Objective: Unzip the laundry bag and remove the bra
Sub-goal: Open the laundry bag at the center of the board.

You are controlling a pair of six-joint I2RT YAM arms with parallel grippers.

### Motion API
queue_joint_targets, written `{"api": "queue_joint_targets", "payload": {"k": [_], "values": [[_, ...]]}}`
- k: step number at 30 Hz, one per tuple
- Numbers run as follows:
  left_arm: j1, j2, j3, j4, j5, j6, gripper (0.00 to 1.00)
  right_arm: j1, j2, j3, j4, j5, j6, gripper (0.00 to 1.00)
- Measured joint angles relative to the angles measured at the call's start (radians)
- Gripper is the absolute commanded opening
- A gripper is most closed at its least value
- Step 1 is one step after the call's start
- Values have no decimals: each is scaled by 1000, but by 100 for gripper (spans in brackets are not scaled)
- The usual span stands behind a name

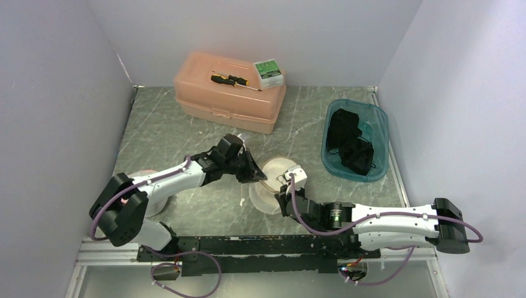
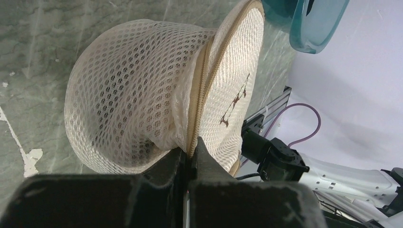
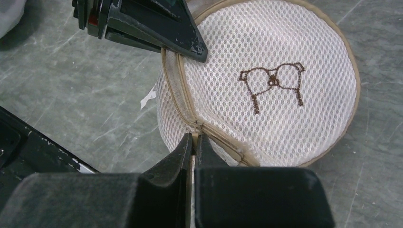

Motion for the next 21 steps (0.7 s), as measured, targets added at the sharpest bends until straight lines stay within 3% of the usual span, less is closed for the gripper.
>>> {"api": "queue_joint_targets", "payload": {"k": [19,21], "values": [[1,-83,-55,0,-70,-27,3,-7,-2,41,-154,48,126,0],[1,-87,-58,1,-70,-27,3,-8,-2,41,-156,48,127,23]]}}
